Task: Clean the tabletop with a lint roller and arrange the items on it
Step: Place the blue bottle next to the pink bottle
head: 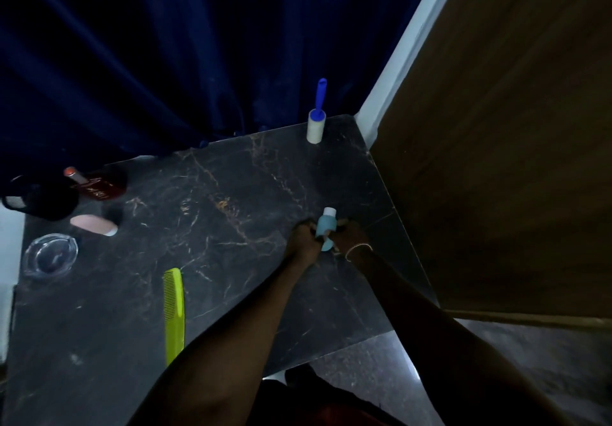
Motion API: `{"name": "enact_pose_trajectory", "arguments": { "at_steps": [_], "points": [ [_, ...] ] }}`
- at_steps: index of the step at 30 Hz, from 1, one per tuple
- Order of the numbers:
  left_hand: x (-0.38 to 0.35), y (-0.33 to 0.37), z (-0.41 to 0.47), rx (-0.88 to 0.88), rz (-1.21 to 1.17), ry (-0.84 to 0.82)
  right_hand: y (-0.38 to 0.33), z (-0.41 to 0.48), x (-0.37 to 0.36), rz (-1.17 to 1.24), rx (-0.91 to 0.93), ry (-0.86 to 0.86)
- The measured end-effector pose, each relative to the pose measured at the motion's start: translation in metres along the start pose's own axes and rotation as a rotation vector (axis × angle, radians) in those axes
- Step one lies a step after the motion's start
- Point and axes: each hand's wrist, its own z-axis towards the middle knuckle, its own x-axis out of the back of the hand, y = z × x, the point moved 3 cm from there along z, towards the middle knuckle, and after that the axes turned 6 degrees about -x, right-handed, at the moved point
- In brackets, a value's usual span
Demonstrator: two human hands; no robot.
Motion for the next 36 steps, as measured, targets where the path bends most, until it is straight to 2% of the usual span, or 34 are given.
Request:
{"name": "enact_pose_trajectory", "arguments": {
  "at_steps": [5, 9, 12, 15, 19, 22, 27, 31, 36],
  "points": [
    [0.020, -0.010, -0.016, -0.024, -0.081, 0.009, -0.006, -0.014, -0.007, 0.248, -0.042, -0.110],
    [0.045, -0.022, -0.032, -0.029, -0.264, 0.044, -0.013, -0.038, -0.014, 0.433, 0.028, -0.245],
    [0.067, -0.037, -0.051, -0.055, -0.372, 0.067, -0.012, -0.058, -0.019, 0.579, 0.021, -0.275],
    [0.095, -0.056, -0.077, -0.229, -0.232, 0.173, -0.010, -0.078, -0.036, 0.561, 0.030, -0.347],
    [0.122, -0.064, -0.109, -0.498, -0.016, 0.190, -0.018, -0.098, -0.068, 0.486, 0.043, -0.477],
    [0.142, -0.071, -0.126, -0.580, 0.073, 0.267, -0.032, -0.105, -0.088, 0.442, 0.033, -0.512],
    [0.169, -0.090, -0.154, -0.521, 0.087, 0.438, -0.059, -0.115, -0.129, 0.374, 0.015, -0.563],
    [0.189, -0.114, -0.167, -0.331, -0.067, 0.513, -0.079, -0.130, -0.164, 0.391, 0.015, -0.634],
    [0.226, -0.138, -0.185, -0.259, -0.137, 0.625, -0.095, -0.147, -0.210, 0.260, 0.153, -0.715]
  ]
}}
